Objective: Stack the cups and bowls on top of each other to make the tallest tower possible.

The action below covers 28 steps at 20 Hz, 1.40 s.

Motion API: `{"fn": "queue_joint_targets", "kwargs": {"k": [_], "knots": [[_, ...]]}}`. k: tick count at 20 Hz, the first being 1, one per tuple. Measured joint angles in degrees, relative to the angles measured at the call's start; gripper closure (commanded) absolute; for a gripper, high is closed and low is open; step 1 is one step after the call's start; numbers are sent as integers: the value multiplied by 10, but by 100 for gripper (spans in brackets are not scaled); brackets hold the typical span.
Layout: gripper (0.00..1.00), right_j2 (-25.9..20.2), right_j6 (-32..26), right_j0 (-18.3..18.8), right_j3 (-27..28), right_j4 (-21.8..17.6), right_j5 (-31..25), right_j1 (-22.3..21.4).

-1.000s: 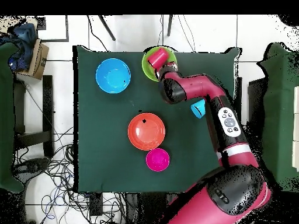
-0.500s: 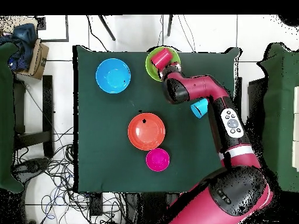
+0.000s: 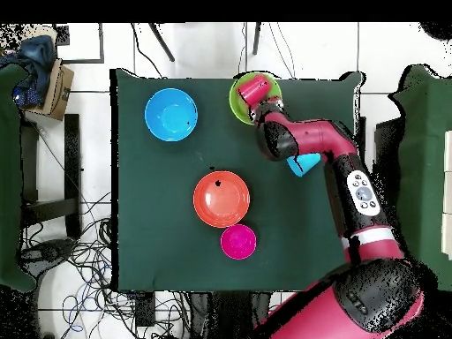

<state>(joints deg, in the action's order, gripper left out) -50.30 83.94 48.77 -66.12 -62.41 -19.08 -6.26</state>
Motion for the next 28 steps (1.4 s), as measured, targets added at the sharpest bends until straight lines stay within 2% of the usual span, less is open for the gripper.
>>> {"fn": "queue_joint_targets", "kwargs": {"k": [7, 13, 16, 20, 28], "knots": [[100, 3, -4, 37, -24, 31, 1, -2], [100, 11, -4, 32, -57, 58, -38, -24], [100, 16, -4, 19, -79, 75, -75, -43], [100, 28, -4, -18, -106, 100, -128, -74], [100, 31, -4, -59, -142, 157, -186, -110]]}}
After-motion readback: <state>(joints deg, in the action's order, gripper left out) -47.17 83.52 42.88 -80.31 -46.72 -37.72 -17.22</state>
